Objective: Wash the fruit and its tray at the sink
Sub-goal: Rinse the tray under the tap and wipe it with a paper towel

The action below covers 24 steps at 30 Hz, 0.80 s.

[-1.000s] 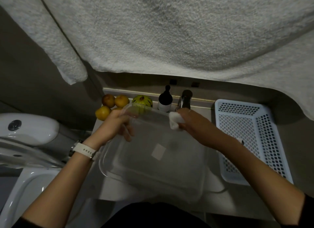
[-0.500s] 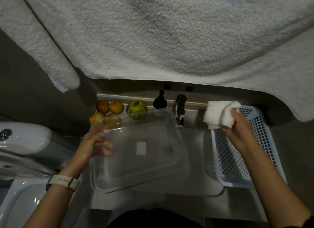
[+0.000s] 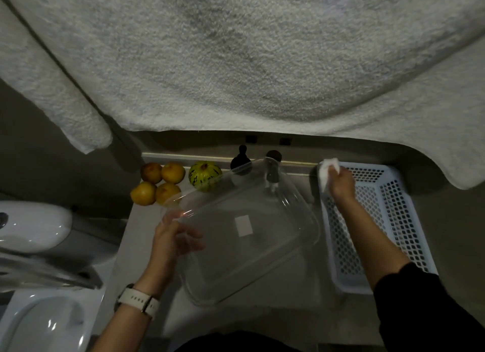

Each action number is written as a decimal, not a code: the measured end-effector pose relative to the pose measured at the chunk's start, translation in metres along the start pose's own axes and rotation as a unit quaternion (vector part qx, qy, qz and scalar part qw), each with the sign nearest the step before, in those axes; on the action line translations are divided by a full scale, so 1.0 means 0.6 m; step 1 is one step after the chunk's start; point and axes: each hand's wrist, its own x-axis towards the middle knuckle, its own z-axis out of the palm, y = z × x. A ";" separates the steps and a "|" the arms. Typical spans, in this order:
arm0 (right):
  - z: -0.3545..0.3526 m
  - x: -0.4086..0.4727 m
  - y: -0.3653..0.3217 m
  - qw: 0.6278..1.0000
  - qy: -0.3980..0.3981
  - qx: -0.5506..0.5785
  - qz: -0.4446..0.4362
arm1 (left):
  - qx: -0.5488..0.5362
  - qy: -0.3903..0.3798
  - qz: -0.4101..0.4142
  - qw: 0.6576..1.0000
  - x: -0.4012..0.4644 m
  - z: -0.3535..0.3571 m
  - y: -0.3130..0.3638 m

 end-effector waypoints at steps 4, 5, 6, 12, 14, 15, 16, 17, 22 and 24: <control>0.034 -0.009 0.007 0.995 -0.034 -0.094 0.000 | -0.013 -0.002 0.022 1.000 -0.002 0.020 0.001; 0.039 -0.012 0.015 0.994 -0.037 -0.101 -0.012 | -0.015 -0.002 0.028 0.999 -0.003 0.023 0.003; 0.043 -0.015 0.023 0.994 -0.033 -0.102 -0.025 | -0.021 0.002 0.032 0.999 -0.005 0.025 0.005; 0.072 -0.014 0.039 0.958 0.037 -0.284 -0.008 | -0.049 0.018 0.044 0.998 -0.014 0.035 0.010; 0.073 -0.011 0.042 0.949 0.033 -0.314 0.000 | -0.058 0.026 0.050 0.997 -0.018 0.035 0.007; 0.074 -0.010 0.042 0.944 0.039 -0.327 0.000 | -0.061 0.033 0.056 0.996 -0.019 0.033 0.007; 0.072 -0.011 0.038 0.939 0.059 -0.338 -0.011 | -0.067 0.045 0.061 0.995 -0.021 0.030 0.005; 0.067 -0.013 0.031 0.937 0.091 -0.337 -0.029 | -0.071 0.055 0.066 0.994 -0.022 0.027 0.004; 0.033 -0.075 -0.049 0.952 0.184 -0.135 -0.203 | -0.118 0.113 0.071 0.984 -0.027 -0.004 -0.010; 0.038 -0.133 -0.089 0.939 0.155 -0.058 -0.301 | -0.142 0.137 0.065 0.978 -0.034 -0.022 -0.016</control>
